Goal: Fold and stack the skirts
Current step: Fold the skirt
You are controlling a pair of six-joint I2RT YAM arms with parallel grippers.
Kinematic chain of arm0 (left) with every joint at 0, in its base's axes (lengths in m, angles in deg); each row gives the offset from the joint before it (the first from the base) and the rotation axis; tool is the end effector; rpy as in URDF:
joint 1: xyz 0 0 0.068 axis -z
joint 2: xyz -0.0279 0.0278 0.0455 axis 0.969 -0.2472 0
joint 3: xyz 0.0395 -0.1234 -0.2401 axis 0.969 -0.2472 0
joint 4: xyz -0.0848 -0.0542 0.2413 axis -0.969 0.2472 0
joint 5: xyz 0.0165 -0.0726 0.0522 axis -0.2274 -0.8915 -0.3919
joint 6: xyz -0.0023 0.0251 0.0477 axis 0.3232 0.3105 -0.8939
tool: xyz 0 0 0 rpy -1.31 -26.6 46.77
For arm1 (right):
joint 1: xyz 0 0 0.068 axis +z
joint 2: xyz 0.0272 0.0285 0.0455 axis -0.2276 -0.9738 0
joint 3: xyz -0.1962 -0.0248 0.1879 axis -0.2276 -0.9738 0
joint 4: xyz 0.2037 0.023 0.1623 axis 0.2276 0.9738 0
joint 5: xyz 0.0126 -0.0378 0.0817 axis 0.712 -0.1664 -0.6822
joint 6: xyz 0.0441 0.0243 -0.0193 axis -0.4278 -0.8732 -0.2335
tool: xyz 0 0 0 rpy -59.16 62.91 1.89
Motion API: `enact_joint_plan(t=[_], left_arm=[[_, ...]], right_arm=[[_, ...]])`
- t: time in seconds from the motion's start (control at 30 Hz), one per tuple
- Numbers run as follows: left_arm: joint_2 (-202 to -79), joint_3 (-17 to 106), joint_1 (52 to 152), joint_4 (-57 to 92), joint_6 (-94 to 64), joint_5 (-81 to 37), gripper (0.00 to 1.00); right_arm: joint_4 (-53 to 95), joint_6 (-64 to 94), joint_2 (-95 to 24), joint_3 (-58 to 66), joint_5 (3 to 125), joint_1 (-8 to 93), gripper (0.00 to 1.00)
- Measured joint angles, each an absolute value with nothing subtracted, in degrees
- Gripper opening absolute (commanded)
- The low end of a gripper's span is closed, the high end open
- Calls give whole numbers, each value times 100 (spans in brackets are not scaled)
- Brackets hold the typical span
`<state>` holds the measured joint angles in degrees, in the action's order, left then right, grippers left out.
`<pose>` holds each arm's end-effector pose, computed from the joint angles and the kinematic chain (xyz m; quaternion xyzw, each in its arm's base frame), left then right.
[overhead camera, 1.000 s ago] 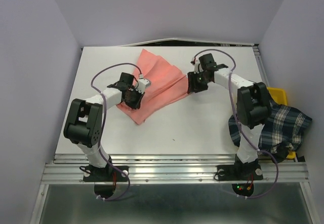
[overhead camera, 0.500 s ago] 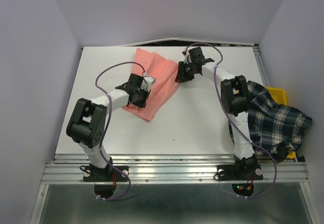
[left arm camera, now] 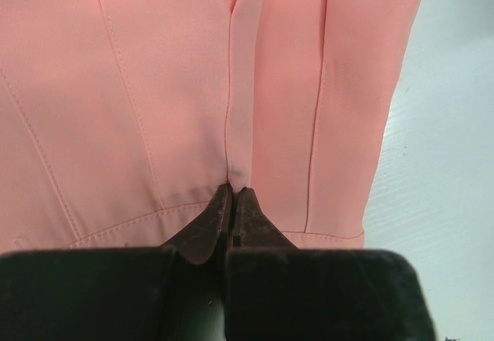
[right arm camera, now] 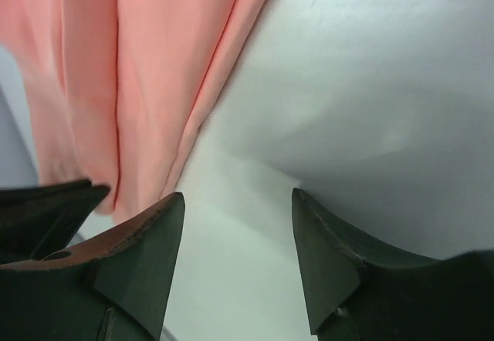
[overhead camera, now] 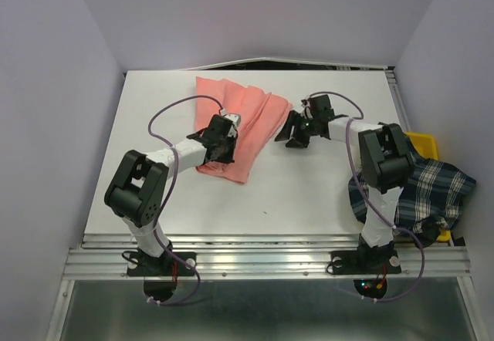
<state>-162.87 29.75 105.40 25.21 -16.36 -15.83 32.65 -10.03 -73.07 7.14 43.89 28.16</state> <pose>0.3100 -0.1785 0.1861 0.1648 0.9098 -0.1458 0.3519 0.4191 0.1292 0.1527 0.0564 0.9189 0.3327 0.2042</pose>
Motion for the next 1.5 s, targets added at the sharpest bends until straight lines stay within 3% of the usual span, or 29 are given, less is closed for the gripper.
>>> enact_joint_plan(t=[0.13,0.47,0.63,0.77,0.87,1.37,1.4,1.5], left_arm=[[-16287,2978,10560,2523,-1490,-1585,0],[-16219,2980,10560,2551,-1455,-1585,0],[-16069,2982,10560,2595,-1457,-1585,0],[-15962,3006,10577,2665,-1457,-1596,0],[-15795,3010,10687,2737,-1459,-1576,0],[-15575,3091,11299,3002,-1273,-1690,0],[-15616,3107,11299,3006,-1251,-1705,0],[-15767,3183,11297,3041,-1234,-1723,0]], right_arm=[[2205,-1598,-6872,-442,3614,3210,64],[1071,-2197,-7204,-811,2877,4250,55],[931,-2328,-7222,-986,2982,4239,32],[907,-2378,-7255,-1065,3065,4241,9],[824,-2374,-7351,-1062,3041,4246,1],[817,-2358,-7362,-1054,3028,4248,1],[822,-2354,-7362,-1054,3028,4248,1],[885,-2258,-7346,-1049,3030,4248,16]])
